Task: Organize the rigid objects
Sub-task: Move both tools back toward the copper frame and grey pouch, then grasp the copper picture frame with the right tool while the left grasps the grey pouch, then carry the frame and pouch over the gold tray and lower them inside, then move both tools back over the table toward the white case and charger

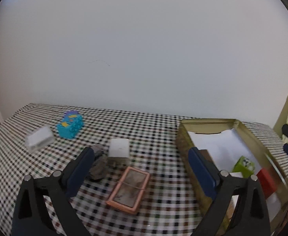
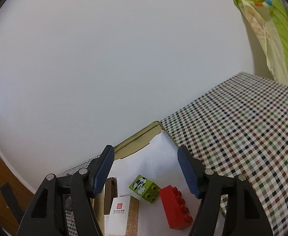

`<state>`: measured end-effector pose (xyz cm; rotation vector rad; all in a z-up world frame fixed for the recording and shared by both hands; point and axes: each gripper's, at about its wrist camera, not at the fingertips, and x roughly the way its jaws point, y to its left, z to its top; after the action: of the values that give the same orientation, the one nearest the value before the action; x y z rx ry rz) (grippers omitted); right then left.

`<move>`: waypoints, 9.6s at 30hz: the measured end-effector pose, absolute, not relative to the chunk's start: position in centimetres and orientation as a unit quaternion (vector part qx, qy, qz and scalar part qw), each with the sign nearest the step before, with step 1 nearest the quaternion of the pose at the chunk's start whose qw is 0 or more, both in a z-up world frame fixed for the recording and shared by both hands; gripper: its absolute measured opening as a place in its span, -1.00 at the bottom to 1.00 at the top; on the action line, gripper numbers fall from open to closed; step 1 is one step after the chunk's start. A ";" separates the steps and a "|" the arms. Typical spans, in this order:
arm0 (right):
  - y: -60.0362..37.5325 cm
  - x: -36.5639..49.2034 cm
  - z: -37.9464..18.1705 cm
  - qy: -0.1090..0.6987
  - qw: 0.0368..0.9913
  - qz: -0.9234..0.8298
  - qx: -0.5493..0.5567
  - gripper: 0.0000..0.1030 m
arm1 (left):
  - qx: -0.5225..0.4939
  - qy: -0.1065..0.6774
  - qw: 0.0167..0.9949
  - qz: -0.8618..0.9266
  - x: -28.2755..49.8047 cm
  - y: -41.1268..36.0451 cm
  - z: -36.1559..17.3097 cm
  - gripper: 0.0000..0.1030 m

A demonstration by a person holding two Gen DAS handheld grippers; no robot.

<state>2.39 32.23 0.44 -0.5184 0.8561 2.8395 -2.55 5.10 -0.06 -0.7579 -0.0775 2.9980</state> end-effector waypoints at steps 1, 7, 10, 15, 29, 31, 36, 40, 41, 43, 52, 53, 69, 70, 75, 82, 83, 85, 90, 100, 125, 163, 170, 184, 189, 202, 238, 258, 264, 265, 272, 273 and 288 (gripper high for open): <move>31.9 2.6 0.5 0.281 0.071 0.942 -0.168 0.34 | -0.244 -0.023 0.022 0.969 -2.6 5.1 -0.1 0.89; 30.4 3.1 0.9 0.245 0.092 0.955 -0.141 0.39 | -0.223 0.004 0.022 0.975 -1.9 4.7 -0.1 0.89; 29.6 3.2 1.2 0.231 0.103 0.958 -0.134 0.39 | -0.212 0.012 0.020 0.977 -1.5 4.2 0.2 0.89; 28.2 3.5 1.1 0.220 0.110 0.960 -0.136 0.40 | -0.217 0.001 0.019 0.976 -1.6 2.7 0.1 0.89; 21.3 4.6 2.0 0.144 0.109 0.976 -0.121 0.40 | -0.230 0.000 0.001 0.973 -2.5 -1.5 -0.4 0.89; 20.2 4.3 2.0 0.138 0.099 0.977 -0.128 0.40 | -0.238 -0.009 -0.006 0.971 -3.1 -3.1 -0.6 0.89; 17.6 3.3 1.7 0.132 0.077 0.977 -0.151 0.40 | -0.258 -0.034 -0.032 0.965 -4.3 -6.5 -1.1 0.89; 15.5 2.5 1.5 0.126 0.059 0.977 -0.163 0.40 | -0.262 -0.034 -0.052 0.963 -4.7 -8.5 -1.2 0.89; 14.8 2.3 1.4 0.120 0.054 0.977 -0.168 0.40 | -0.264 -0.034 -0.056 0.962 -4.9 -8.9 -1.3 0.89; 13.5 1.7 1.3 0.106 0.045 0.976 -0.183 0.40 | -0.270 -0.039 -0.063 0.960 -5.1 -9.9 -1.5 0.89; 9.9 -2.8 -0.2 0.094 0.030 0.957 -0.274 0.40 | -0.289 -0.053 -0.086 0.952 -6.1 -13.1 -1.9 0.89; 9.6 -3.4 -0.6 0.096 0.034 0.951 -0.292 0.40 | -0.290 -0.051 -0.090 0.952 -6.1 -13.3 -1.9 0.89; 5.8 -8.5 -4.3 0.041 0.070 0.899 -0.430 0.43 | -0.295 -0.035 -0.094 0.950 -6.4 -13.0 -1.8 0.89; 5.3 -8.8 -4.3 0.030 0.069 0.899 -0.432 0.42 | -0.295 -0.034 -0.094 0.950 -6.4 -13.0 -1.8 0.89; 4.6 -8.7 -4.2 0.013 0.036 0.903 -0.428 0.08 | -0.296 -0.037 -0.088 0.950 -6.5 -13.2 -1.6 0.89; 7.3 -7.1 -3.6 0.058 -0.085 0.908 -0.405 -0.04 | -0.302 -0.052 -0.080 0.949 -6.9 -13.4 -1.7 0.89; 7.6 -6.7 -3.4 0.052 -0.086 0.912 -0.398 -0.04 | -0.302 -0.051 -0.079 0.949 -6.9 -13.3 -1.7 0.89; 8.1 -5.5 -2.7 0.033 -0.086 0.922 -0.377 -0.04 | -0.300 -0.047 -0.071 0.950 -6.9 -12.9 -1.7 0.89; 9.3 -4.4 -2.1 0.037 -0.095 0.929 -0.357 -0.04 | -0.289 -0.020 -0.035 0.957 -6.7 -11.4 -1.4 0.89; 10.5 -2.8 1.1 0.054 -0.078 0.954 -0.286 -0.04 | -0.298 0.039 0.117 0.947 -6.5 -6.1 -1.2 0.89; 13.8 -1.5 3.6 0.117 -0.056 0.959 -0.250 -0.04 | -0.317 -0.073 0.048 0.944 -8.7 -8.4 -2.2 -0.07; 32.6 -1.3 6.2 0.175 0.036 0.950 -0.255 -0.04 | -0.301 0.052 0.175 0.936 -7.3 15.4 2.0 -0.07; 32.1 -1.9 6.1 0.163 0.037 0.944 -0.283 -0.04 | -0.336 0.077 0.171 0.923 -8.9 17.5 1.1 -0.07; 32.9 -3.5 5.9 0.164 0.037 0.929 -0.331 -0.03 | -0.393 0.090 0.151 0.902 -10.3 18.8 -0.6 -0.07; 32.8 -4.5 5.3 0.164 0.025 0.923 -0.348 -0.02 | -0.406 0.096 0.151 0.896 -10.7 19.2 -0.8 0.03; 36.3 -2.2 5.6 0.259 0.048 0.920 -0.290 0.40 | -0.308 0.052 0.064 0.948 -8.0 15.6 1.7 0.99; 24.2 5.3 6.8 0.084 0.210 0.971 -0.076 0.62 | -0.251 0.014 -0.017 0.968 -4.0 1.7 -0.9 0.96; 11.7 1.1 5.7 0.041 0.125 0.985 -0.109 0.62 | -0.269 -0.012 -0.081 0.960 -6.4 -10.3 -1.4 0.96; 8.9 -1.7 4.8 0.035 0.100 0.984 -0.142 0.62 | -0.286 -0.030 -0.093 0.953 -7.6 -13.4 -2.0 0.96; 8.6 -2.1 4.7 0.035 0.097 0.984 -0.147 0.62 | -0.287 -0.031 -0.096 0.952 -7.8 -13.9 -2.0 0.96; 7.6 -5.8 3.6 0.055 0.081 0.973 -0.207 0.62 | -0.327 -0.074 -0.098 0.937 -9.5 -17.3 -3.1 0.96; 7.9 -6.1 3.6 0.061 0.080 0.972 -0.212 0.62 | -0.326 -0.078 -0.101 0.937 -9.5 -17.8 -3.1 0.96; 5.0 -12.9 0.9 0.068 0.046 0.933 -0.349 0.62 | -0.311 -0.089 -0.159 0.933 -9.9 -23.2 -2.5 0.96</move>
<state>-12.88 4.96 0.91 -1.0659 0.2090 2.8491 -9.94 -23.23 -2.46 -1.0886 -0.3119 3.2697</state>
